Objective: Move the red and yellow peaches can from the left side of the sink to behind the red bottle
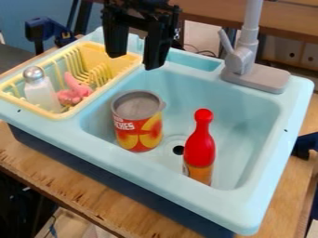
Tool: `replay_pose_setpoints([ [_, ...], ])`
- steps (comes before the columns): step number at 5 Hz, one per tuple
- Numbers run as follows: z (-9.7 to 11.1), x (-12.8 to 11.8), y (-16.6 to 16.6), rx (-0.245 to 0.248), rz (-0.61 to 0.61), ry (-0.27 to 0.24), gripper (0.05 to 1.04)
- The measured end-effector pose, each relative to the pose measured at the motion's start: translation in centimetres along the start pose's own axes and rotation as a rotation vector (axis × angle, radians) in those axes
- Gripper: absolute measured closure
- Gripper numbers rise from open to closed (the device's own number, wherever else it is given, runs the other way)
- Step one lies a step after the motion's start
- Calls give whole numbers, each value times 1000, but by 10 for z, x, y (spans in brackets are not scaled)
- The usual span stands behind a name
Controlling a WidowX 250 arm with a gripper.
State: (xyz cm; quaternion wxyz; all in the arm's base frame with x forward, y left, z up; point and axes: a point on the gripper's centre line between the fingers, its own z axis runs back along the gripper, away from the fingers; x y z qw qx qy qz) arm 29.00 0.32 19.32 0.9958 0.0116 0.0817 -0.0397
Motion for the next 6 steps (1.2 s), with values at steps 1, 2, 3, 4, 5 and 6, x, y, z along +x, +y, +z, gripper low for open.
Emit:
replay_pose_setpoints([
  [1,-11,0,0,-3,0,41,79],
  [2,-24,-10,-3,-17,-5,79,79],
  [3,-33,-22,-5,-30,-5,92,79],
  [4,-53,-35,-13,-72,-4,159,79],
  [5,-64,-41,-15,-79,39,197,79],
  [6,-69,-40,-14,-75,44,196,81],
])
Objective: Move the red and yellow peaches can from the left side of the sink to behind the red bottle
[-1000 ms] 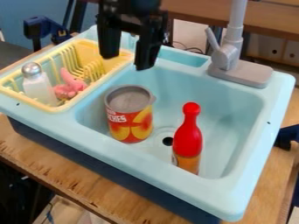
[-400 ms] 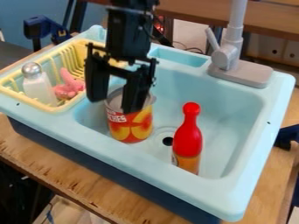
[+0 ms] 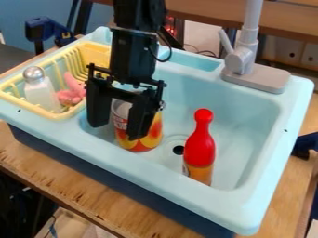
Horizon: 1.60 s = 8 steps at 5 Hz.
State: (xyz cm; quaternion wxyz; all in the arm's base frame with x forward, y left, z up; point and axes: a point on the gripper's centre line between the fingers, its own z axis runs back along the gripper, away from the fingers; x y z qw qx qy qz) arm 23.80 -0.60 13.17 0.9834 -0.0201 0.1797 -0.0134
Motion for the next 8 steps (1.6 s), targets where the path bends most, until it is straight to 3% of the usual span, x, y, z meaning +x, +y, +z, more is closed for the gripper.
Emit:
replay_pose_setpoints([
  [2,-14,25,10,63,-37,9,81],
  [4,12,62,-27,167,-241,-101,81],
  [5,23,67,-33,197,-260,-135,81],
  [6,24,61,-28,211,-195,-112,81],
  [8,49,24,-2,192,3,-138,81],
])
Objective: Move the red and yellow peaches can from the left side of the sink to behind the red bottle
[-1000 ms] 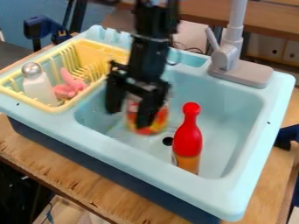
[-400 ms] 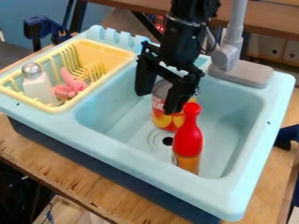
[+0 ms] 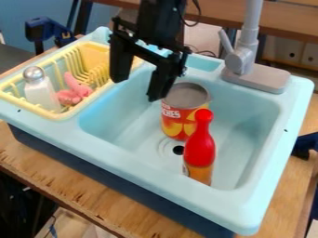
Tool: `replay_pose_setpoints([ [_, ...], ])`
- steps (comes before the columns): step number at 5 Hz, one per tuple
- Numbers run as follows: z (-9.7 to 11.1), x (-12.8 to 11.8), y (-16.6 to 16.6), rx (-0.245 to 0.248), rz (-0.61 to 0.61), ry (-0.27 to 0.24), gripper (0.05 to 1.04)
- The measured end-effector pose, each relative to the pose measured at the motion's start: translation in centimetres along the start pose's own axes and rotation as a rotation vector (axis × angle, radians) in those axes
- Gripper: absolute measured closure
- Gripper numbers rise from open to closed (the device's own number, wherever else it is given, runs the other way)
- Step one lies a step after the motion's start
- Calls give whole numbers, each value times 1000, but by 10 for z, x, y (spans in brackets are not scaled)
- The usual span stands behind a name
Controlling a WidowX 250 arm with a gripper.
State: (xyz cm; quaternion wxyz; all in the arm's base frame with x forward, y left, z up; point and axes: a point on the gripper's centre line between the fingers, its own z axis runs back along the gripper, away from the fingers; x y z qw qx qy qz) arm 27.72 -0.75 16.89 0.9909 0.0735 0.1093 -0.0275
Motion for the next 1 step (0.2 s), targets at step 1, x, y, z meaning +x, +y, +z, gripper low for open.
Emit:
replay_pose_setpoints([
  [1,23,-18,4,-6,1,-108,81],
])
